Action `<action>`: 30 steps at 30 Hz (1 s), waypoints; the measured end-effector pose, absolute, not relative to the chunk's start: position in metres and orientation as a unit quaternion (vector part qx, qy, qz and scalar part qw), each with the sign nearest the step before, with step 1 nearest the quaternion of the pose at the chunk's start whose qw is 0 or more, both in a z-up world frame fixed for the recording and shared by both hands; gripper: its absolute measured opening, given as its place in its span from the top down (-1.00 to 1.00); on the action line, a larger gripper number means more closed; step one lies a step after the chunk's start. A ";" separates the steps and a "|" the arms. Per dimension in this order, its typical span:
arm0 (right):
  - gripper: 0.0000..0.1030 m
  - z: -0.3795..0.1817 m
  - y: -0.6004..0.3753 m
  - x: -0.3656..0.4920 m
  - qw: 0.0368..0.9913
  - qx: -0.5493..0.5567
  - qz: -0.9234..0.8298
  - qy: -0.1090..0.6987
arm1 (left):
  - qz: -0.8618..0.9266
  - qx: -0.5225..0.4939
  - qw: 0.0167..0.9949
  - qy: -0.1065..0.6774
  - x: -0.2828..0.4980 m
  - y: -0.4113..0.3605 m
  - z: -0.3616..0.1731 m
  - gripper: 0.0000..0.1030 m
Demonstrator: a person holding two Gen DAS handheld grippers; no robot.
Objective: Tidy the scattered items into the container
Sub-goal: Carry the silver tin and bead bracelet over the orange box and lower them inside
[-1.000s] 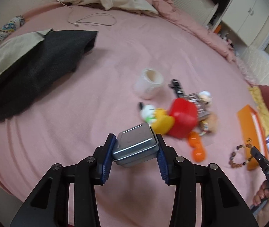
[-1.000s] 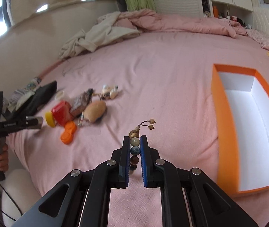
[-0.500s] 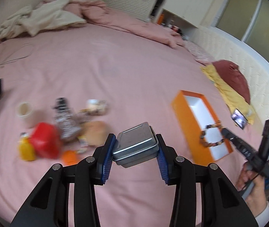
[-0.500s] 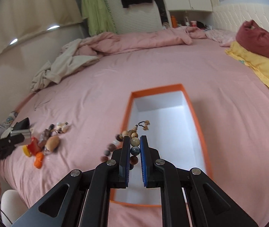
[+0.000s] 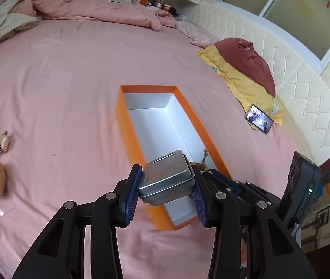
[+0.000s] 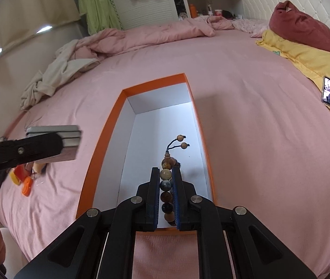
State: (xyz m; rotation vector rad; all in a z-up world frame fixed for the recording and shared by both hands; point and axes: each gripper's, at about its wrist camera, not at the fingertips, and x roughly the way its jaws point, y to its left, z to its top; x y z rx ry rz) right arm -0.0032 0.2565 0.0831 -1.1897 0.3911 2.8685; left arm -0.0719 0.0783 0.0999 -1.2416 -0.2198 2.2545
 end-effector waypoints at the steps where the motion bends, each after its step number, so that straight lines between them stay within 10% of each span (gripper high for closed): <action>1: 0.80 0.084 0.256 -0.002 0.007 -0.377 0.918 0.125 | 0.838 -0.465 0.275 -0.073 -0.073 0.086 0.099 0.17; 30: 0.68 0.084 0.258 0.013 0.024 -0.345 0.933 0.098 | 0.819 -0.511 0.259 -0.035 -0.076 0.125 0.072 0.17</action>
